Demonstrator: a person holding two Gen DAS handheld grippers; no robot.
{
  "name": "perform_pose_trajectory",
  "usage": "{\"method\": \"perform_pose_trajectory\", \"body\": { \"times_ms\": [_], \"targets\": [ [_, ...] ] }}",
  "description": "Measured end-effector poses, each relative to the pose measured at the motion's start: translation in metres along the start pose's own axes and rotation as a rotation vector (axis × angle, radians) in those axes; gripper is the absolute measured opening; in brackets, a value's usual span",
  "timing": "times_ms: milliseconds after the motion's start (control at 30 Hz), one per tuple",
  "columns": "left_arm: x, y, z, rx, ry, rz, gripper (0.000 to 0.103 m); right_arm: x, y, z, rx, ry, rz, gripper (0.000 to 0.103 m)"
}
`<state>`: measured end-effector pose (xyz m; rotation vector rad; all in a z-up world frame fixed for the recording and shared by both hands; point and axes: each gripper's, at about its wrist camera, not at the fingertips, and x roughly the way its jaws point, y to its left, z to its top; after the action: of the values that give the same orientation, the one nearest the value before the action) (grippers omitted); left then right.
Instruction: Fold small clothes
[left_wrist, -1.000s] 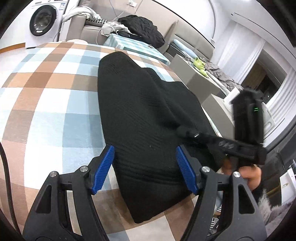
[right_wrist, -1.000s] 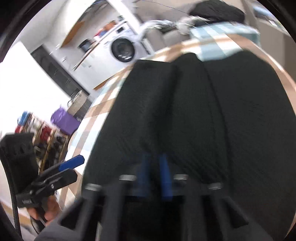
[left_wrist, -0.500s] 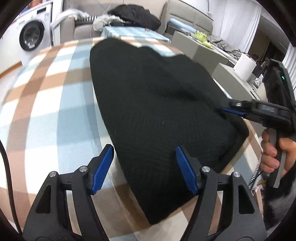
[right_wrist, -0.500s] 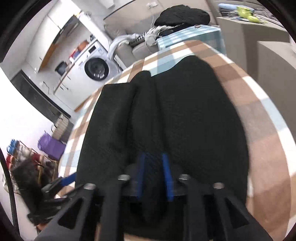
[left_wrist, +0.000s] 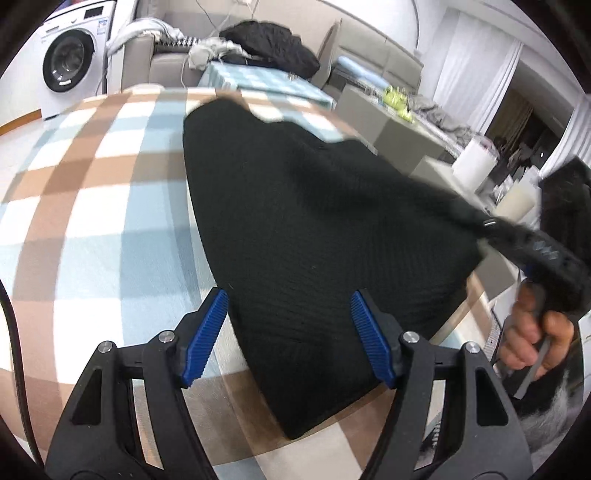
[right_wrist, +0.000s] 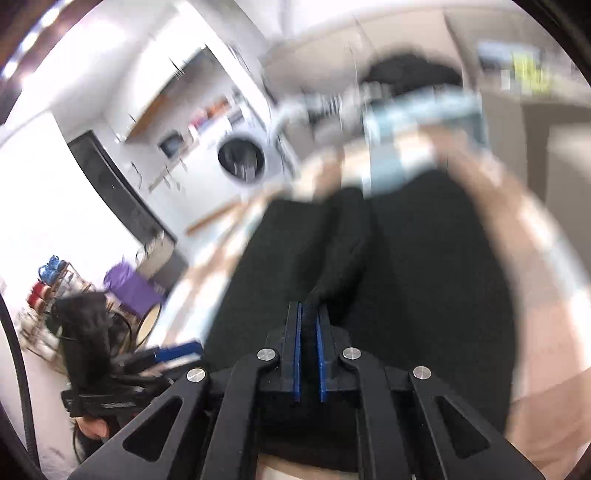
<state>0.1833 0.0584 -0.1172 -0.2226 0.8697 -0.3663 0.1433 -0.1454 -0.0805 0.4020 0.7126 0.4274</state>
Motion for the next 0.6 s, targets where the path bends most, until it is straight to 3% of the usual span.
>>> {"method": "perform_pose_trajectory", "body": {
  "times_ms": [67, 133, 200, 300, 467, 600],
  "targets": [
    [-0.006, 0.003, 0.005, -0.015, -0.011, -0.022, 0.067, -0.029, 0.000, 0.005, 0.009, -0.079, -0.018, 0.006],
    [-0.002, 0.005, 0.008, -0.015, -0.001, -0.017, 0.067, -0.040, -0.011, -0.005, 0.031, -0.096, -0.141, 0.006],
    [0.007, 0.008, 0.009, -0.010, 0.021, -0.007, 0.067, -0.029, -0.031, -0.022, 0.081, -0.027, -0.236, 0.006],
    [0.026, 0.013, 0.014, -0.027, 0.061, -0.004, 0.067, -0.007, -0.059, -0.040, 0.171, 0.084, -0.288, 0.007],
    [0.048, 0.019, 0.031, -0.081, 0.059, -0.034, 0.067, -0.001, -0.066, -0.039, 0.190, 0.103, -0.249, 0.018],
    [0.067, 0.023, 0.044, -0.121, 0.064, -0.036, 0.063, 0.008, -0.070, -0.040, 0.188, 0.118, -0.245, 0.020]
  ]
}}
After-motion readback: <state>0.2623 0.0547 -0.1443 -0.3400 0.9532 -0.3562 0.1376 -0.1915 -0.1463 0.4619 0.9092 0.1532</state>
